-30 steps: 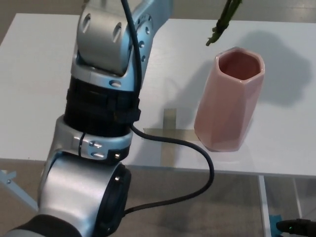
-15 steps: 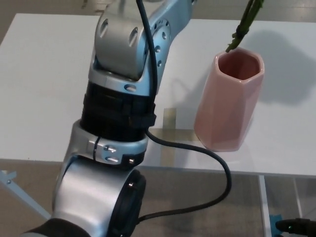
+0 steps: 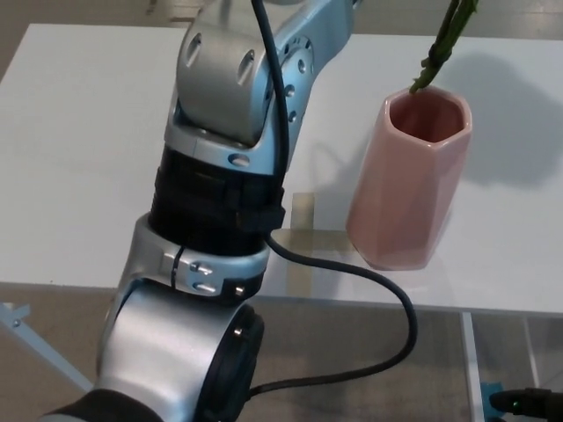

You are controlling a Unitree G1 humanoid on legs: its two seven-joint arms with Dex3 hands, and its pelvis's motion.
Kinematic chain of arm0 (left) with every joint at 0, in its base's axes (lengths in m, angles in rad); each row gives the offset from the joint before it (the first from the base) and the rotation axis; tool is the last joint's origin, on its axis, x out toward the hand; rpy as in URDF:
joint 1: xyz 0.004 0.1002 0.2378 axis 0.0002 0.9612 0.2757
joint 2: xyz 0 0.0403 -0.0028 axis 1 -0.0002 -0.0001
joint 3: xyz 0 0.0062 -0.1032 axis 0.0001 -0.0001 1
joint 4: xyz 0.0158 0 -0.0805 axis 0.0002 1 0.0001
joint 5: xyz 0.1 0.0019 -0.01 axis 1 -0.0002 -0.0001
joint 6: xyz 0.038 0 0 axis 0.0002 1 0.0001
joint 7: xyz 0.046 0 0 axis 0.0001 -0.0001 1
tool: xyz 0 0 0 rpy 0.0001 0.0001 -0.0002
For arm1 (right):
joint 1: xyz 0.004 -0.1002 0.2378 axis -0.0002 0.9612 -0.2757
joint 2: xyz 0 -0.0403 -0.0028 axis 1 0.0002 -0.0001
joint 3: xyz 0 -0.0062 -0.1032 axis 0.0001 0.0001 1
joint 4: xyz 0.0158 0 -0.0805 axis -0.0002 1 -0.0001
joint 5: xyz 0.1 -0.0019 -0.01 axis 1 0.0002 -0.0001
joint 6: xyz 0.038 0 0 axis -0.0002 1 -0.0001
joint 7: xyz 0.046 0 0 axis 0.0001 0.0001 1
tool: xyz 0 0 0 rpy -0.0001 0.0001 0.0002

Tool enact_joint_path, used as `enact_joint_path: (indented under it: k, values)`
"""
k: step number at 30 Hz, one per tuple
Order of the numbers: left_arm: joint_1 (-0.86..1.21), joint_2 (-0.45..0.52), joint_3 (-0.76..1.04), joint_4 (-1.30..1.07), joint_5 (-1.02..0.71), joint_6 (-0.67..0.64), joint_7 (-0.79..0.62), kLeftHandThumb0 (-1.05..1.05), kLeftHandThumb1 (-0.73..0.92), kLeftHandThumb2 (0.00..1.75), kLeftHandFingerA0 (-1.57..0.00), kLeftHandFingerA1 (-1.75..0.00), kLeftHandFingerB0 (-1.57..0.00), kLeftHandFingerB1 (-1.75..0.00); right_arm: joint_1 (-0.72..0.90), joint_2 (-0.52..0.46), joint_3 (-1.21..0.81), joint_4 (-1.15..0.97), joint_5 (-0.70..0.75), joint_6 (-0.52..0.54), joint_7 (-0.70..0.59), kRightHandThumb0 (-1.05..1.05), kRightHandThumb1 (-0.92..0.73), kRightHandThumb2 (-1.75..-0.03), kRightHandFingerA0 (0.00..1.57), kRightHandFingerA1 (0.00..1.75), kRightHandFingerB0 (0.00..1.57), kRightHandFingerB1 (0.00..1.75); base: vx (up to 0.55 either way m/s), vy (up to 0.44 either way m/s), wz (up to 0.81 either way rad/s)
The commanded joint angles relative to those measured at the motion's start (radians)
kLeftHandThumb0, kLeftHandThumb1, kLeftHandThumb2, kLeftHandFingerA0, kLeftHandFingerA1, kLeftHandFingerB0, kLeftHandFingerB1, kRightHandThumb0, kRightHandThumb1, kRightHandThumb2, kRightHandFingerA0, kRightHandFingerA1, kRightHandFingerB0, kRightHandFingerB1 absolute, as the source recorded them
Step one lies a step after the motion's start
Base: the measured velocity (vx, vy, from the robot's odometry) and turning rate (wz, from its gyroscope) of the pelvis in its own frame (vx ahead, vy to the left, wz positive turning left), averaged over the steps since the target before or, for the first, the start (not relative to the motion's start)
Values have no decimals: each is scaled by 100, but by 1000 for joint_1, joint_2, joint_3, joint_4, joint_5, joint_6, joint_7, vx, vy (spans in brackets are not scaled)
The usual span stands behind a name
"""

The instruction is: Use the left hand to pick up the rose and then lift and insert it into the pink vase.

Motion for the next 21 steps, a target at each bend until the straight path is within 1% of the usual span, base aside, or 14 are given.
enact_joint_path:
  k: [1,2,3,5,7,8,21]
  values:
    - [5,-28,-3,-20,-20,26,24,-18,84,66,-97,-129,-86,-76,5,-6,0,2,5,5,10,-37,-65,-59,61,41,55,39,0,0,0]
    - [22,-34,-7,-8,-21,8,19,-18,85,66,-96,-132,-86,-78,3,-6,3,3,2,6,8,-36,-66,-59,60,41,54,39,0,0,0]
    - [34,-37,-11,0,-22,-7,14,-17,85,67,-98,-134,-86,-79,2,-7,5,4,0,7,7,-36,-66,-59,60,41,54,39,0,0,0]
    - [44,-39,-16,6,-22,-20,9,-17,85,67,-98,-135,-86,-80,2,-7,5,5,0,7,6,-36,-66,-59,60,41,54,39,0,0,0]
    - [45,-38,-19,6,-23,-22,11,-17,85,67,-98,-135,-86,-80,3,-7,5,5,1,7,5,-36,-66,-59,60,41,54,39,0,0,0]
    - [51,-39,-26,2,-19,-23,11,-16,85,67,-97,-134,-85,-83,-1,-6,7,5,-2,7,3,-36,-66,-59,60,41,54,39,0,0,0]
    - [94,-44,-57,-5,-25,-46,6,-16,85,66,-96,-133,-85,-85,-3,-9,11,1,2,9,7,-37,-66,-59,58,41,53,38,0,0,0]
